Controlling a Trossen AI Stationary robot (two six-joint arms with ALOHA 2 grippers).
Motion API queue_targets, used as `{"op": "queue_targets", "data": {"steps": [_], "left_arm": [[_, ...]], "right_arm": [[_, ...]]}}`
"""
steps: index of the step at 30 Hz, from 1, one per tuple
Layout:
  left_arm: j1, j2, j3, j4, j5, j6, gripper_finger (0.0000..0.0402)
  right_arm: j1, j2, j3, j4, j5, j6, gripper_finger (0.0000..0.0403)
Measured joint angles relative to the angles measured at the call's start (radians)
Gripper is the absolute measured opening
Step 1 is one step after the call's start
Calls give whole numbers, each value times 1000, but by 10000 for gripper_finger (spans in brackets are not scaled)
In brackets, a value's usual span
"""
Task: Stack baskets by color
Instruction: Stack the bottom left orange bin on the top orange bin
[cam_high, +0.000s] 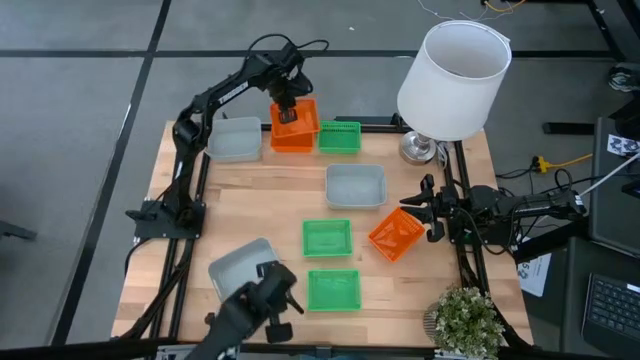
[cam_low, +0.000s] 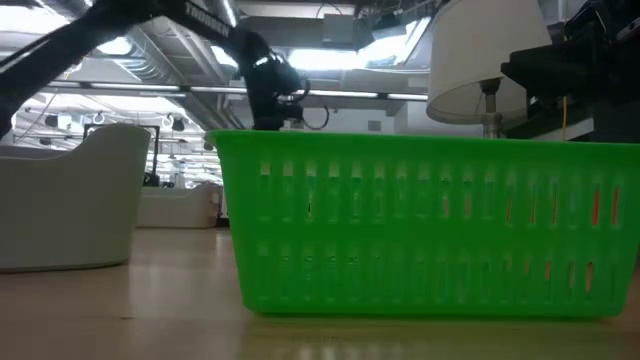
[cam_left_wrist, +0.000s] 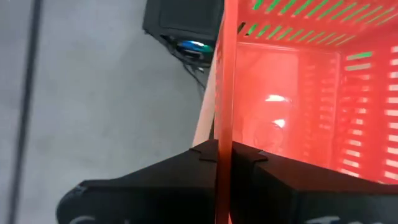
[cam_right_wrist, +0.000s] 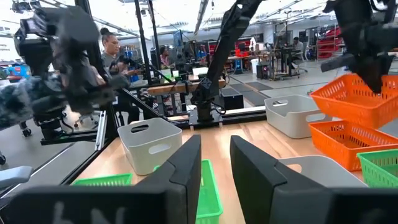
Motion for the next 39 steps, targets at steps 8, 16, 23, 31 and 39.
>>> {"op": "queue_targets", "data": {"steps": [8, 16, 23, 31, 39], "left_arm": [[45, 39, 0, -38, 117, 72, 0], [25, 38, -48, -36, 103, 158, 0], [1, 39, -52, 7, 106, 168, 0], [-10, 39, -52, 44, 87, 172, 0], [-4, 39, -52, 28, 47, 172, 0]], "right_arm": [[0, 0, 0, 0, 0, -35, 87], [0, 0, 0, 0, 0, -50, 87], [0, 0, 0, -1, 0, -48, 87], [0, 0, 0, -1, 0, -46, 87], [0, 0, 0, -6, 0, -46, 87]]}}
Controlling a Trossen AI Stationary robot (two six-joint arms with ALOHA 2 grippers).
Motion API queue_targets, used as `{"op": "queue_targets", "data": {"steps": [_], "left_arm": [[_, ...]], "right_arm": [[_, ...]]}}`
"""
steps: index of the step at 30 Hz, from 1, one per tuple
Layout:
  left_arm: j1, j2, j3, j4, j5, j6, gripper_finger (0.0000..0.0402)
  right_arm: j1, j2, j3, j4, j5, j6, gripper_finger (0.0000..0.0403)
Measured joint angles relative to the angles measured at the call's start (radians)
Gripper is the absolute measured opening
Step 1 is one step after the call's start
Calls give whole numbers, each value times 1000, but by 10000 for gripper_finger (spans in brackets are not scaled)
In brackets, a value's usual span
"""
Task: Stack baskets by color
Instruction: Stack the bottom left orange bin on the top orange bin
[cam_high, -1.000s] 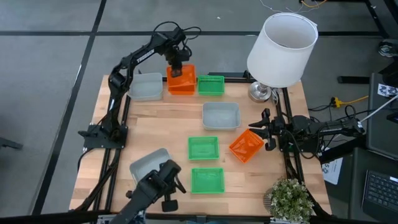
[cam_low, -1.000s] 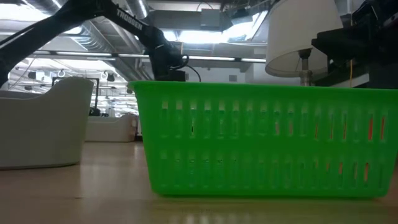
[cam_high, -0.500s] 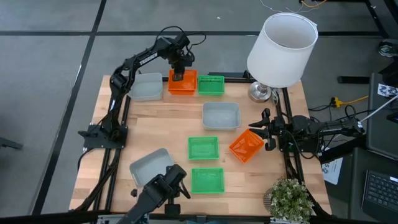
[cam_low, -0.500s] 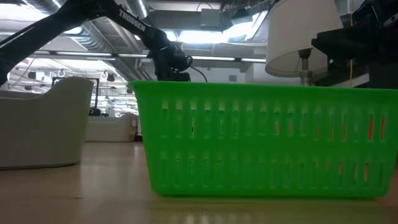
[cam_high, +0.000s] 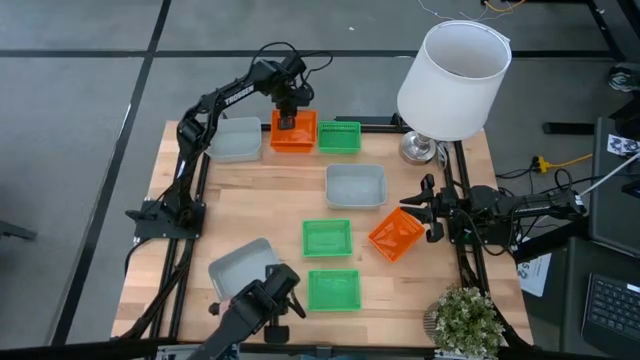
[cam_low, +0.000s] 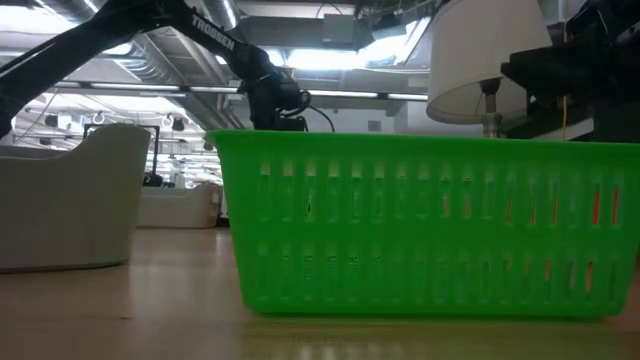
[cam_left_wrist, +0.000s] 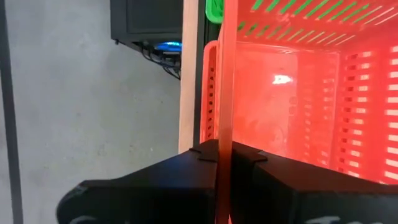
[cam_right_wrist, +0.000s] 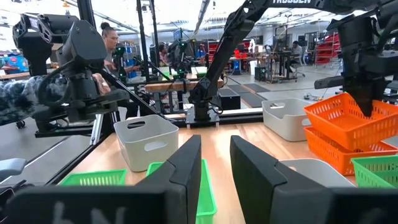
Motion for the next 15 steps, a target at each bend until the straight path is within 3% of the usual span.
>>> {"op": "queue_targets", "data": {"steps": [15], "left_arm": [[2, 0, -1, -49, -63, -8, 0]], "right_arm": [[0, 0, 0, -12, 0, 0, 87]]}}
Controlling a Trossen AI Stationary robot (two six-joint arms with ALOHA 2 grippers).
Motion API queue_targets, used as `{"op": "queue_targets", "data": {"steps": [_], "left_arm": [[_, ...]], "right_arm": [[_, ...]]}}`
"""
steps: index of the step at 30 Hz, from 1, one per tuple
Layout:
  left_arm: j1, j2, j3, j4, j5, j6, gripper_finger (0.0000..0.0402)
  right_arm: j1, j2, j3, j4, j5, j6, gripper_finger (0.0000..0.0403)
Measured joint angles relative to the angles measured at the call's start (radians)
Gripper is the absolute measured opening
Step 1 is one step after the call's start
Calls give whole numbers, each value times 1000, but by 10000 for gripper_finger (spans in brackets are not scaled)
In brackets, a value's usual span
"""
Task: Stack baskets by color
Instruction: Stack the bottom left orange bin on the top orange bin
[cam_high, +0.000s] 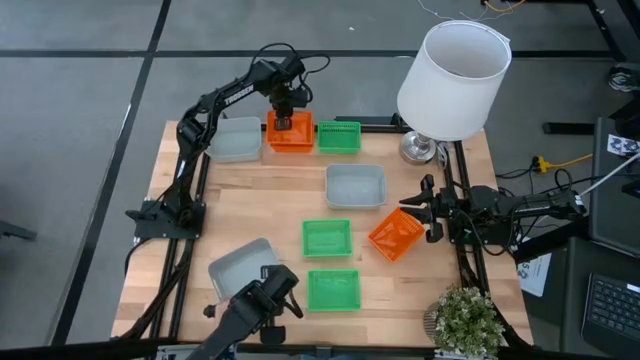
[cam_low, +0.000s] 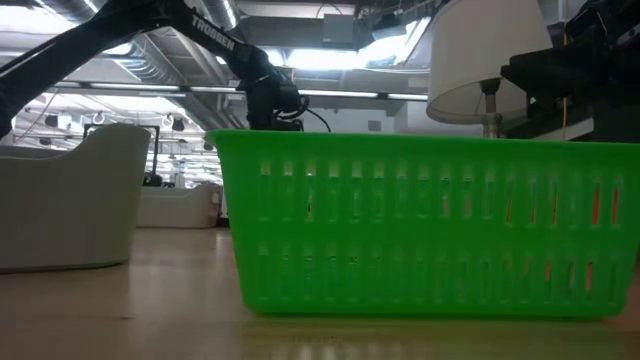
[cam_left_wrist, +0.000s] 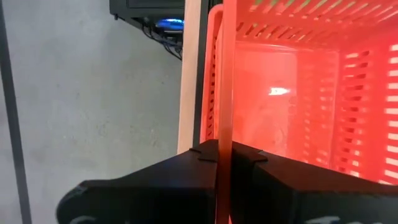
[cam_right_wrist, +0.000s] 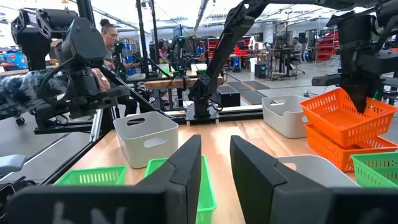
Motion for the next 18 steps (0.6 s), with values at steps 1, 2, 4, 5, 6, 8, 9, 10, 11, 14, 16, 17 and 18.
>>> {"op": "queue_targets", "data": {"steps": [1, 2, 4, 5, 6, 8, 9, 10, 11, 14, 16, 17, 18], "left_arm": [[0, 0, 0, 2, 1, 0, 0], [0, 0, 0, 7, 3, 0, 0], [-3, 0, 0, 13, 10, 5, 0], [-5, 0, 0, 13, 16, 6, 0], [-6, 0, 0, 14, 26, 7, 0], [-6, 0, 0, 16, 42, 7, 0], [-7, 0, 0, 16, 47, 7, 0], [-7, 0, 0, 17, 49, 6, 0], [-7, 0, 0, 17, 50, 4, 0], [-6, 0, 0, 17, 50, 0, 0], [-6, 0, 0, 19, 49, 0, 0], [-6, 0, 0, 21, 50, 0, 0], [-6, 0, 0, 25, 50, -3, 0]], "right_arm": [[0, 0, 0, 0, 0, 0, 87], [0, 0, 0, 0, 0, 0, 87], [0, 0, 0, 0, 0, -4, 87], [0, 0, 0, 0, 0, -5, 87], [0, 0, 0, 0, 0, -7, 87], [0, 0, 0, 0, 0, -5, 87], [0, 0, 0, 0, 0, -3, 87], [0, 0, 0, 0, 0, -2, 87], [0, 0, 0, 0, 0, -2, 87], [0, 0, 0, 0, 0, -3, 87], [0, 0, 0, 0, 0, -1, 87], [0, 0, 0, 0, 0, -1, 87], [0, 0, 0, 0, 0, -1, 87]]}}
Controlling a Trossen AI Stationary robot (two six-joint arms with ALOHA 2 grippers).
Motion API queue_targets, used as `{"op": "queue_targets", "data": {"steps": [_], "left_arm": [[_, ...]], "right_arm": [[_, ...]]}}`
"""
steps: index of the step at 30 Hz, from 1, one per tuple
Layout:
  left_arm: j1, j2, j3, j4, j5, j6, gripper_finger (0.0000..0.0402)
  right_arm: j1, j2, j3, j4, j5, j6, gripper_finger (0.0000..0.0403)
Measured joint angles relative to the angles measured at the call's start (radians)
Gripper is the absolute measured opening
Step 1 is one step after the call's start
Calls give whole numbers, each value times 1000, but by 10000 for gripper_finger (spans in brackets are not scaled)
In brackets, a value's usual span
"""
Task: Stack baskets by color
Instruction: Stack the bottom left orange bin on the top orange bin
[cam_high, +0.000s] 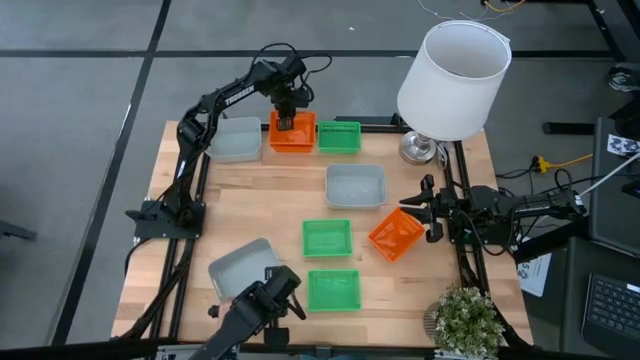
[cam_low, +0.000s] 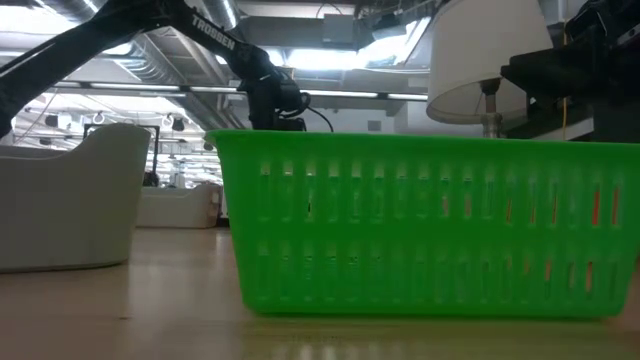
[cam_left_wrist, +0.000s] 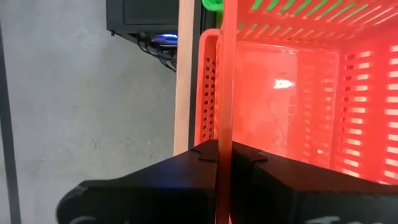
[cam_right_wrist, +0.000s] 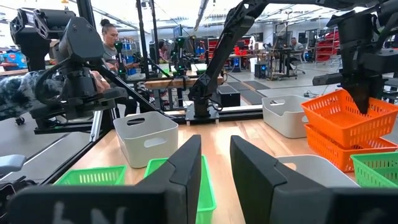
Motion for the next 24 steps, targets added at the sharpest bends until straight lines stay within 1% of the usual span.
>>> {"op": "queue_targets", "data": {"steps": [5, 16, 20, 24], "left_arm": [[0, 0, 0, 7, 0, -25, 2], [0, 0, 0, 7, -2, -46, 62], [0, 0, 0, 7, -5, -78, 73], [-3, -2, 0, 6, -10, -129, 74]], "right_arm": [[0, 0, 0, -1, 0, 0, 87], [0, 0, 0, -5, 0, -2, 87], [0, 0, 0, -5, 0, -2, 87], [0, 0, 0, -5, 0, -6, 87]]}}
